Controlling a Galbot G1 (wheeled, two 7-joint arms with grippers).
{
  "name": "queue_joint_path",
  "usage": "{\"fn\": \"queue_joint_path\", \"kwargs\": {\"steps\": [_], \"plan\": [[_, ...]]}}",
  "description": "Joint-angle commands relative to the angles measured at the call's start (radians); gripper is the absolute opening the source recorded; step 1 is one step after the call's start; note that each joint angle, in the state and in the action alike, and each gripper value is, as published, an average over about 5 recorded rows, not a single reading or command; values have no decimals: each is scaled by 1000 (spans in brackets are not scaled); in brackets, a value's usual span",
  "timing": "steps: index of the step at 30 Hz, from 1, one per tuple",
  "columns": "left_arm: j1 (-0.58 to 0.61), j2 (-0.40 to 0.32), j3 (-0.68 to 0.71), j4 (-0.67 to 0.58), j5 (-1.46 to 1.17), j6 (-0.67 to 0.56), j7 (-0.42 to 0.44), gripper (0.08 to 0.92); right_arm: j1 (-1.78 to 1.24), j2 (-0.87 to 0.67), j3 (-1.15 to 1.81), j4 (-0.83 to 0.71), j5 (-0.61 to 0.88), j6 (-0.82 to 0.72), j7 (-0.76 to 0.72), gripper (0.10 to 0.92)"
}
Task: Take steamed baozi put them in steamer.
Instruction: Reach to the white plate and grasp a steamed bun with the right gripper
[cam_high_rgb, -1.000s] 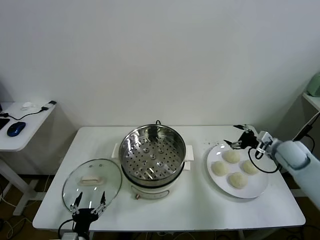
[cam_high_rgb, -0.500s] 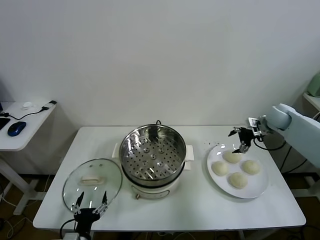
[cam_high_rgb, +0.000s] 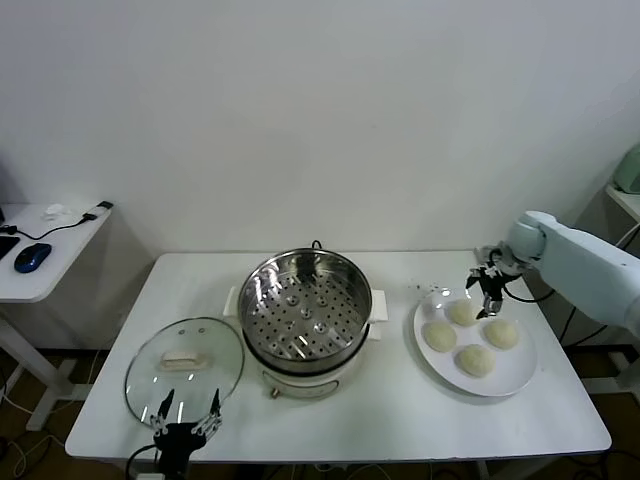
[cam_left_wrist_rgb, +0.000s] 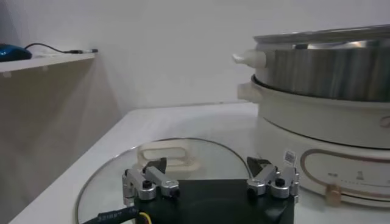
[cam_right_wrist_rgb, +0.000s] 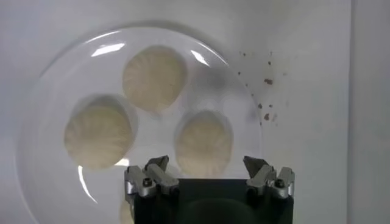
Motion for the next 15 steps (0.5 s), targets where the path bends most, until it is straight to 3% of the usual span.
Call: {"fn": "queue_joint_path", "kwargs": {"steps": [1, 9, 15], "plan": [[7, -1, 2, 1, 3, -1, 2, 823, -52, 68, 37, -107, -45, 4, -2, 823], [11, 1, 6, 11, 8, -5, 6, 823, -80, 97, 77, -144, -62, 0, 4, 814], [12, 1, 7, 8, 7, -6, 2, 823, -78, 109, 99, -162, -100, -1, 17, 716]]}}
